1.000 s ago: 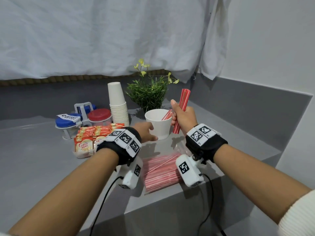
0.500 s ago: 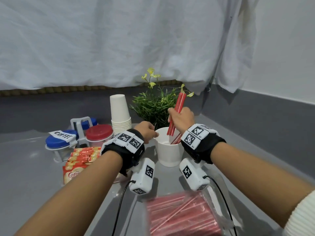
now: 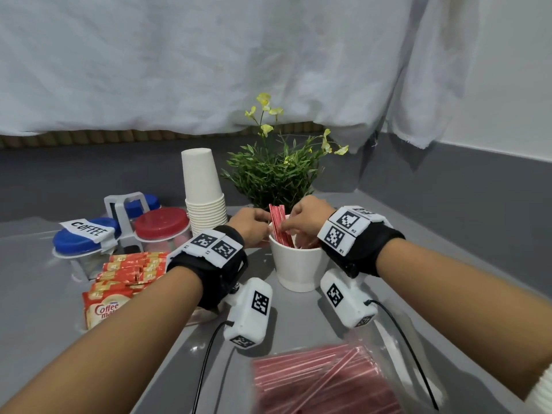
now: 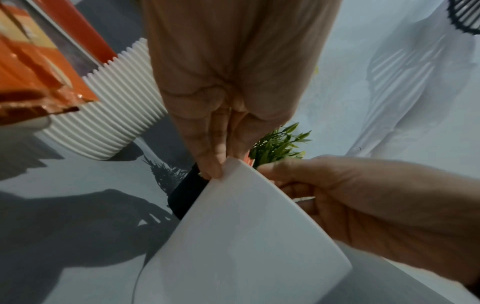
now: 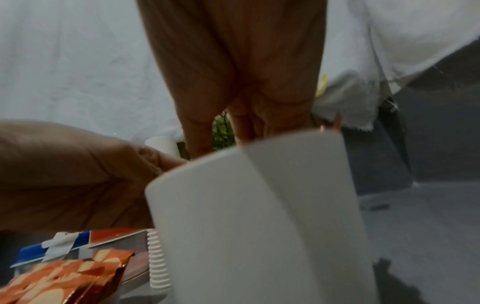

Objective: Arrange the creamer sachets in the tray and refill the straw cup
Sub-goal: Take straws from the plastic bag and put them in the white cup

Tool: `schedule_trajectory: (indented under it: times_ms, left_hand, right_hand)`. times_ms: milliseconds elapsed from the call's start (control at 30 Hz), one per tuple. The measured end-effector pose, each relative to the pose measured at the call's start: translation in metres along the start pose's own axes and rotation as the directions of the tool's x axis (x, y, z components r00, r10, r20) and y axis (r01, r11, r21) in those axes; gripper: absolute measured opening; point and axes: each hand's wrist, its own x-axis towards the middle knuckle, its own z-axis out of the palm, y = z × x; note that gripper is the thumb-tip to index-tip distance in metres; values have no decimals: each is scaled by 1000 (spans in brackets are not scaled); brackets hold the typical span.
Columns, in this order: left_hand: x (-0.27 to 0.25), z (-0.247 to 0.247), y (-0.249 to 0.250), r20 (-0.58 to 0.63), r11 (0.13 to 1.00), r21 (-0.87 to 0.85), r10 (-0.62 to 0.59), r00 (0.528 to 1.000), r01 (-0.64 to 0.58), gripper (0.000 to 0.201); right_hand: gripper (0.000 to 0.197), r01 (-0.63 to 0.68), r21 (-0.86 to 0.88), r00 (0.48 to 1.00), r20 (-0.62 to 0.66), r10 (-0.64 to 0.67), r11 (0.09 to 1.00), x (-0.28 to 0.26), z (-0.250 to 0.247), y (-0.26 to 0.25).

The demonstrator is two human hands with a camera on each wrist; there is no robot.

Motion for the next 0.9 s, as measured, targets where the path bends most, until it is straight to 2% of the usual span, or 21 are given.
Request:
schedule_trajectory:
  times_ms: [100,233,300,367,467,533,633,733,800,900]
  left_hand:
    - [-1,1,2,-36,999,41,33,999,-31,39]
    - [3,2,6,-40,996,62,63,997,-61,46]
    - [5,1,7,-38,994,92,69,997,-65,47]
    - [7,0,6,-45,993,101,67,997,-62,46]
    - [9,-3,5,-37,996,67,58,998,-55,47]
    - [9,-4,5,-26,997,29,67,997,-66,48]
    - [8,-5,8,-15,993,-27,112,994,-113,44]
    - [7,-3,8,-29,981,-76,175,984,-177,41]
    - [8,-3,5,-53,971,-102,213,976,-217,36]
    - [10,-6,1,-135,963,-77,247,960,-259,22]
  right_hand:
    - [19,-11,-112,999,-52,5,994,-8,-12,-3]
    - [27,-43,-398,997,37,62,917,-17,-16,-6]
    - [31,-33,-456,996,56,66,889,-17,-11,-8]
    - [33,-37,-444,995,69,76,895,-13,-3,-8]
    - [53,-97,-220,991,69,114,971,-1,10,0]
    - [61,-114,-94,991,65,120,989,6,14,3]
    - [31,-80,-134,988,119,96,988,7,17,1]
    - [17,29,-220,988,154,5,975,3,19,-1]
    - [22,67,-213,985,171,-30,975,2,18,0]
    - [26,61,-187,992,121,-38,980,3,17,1]
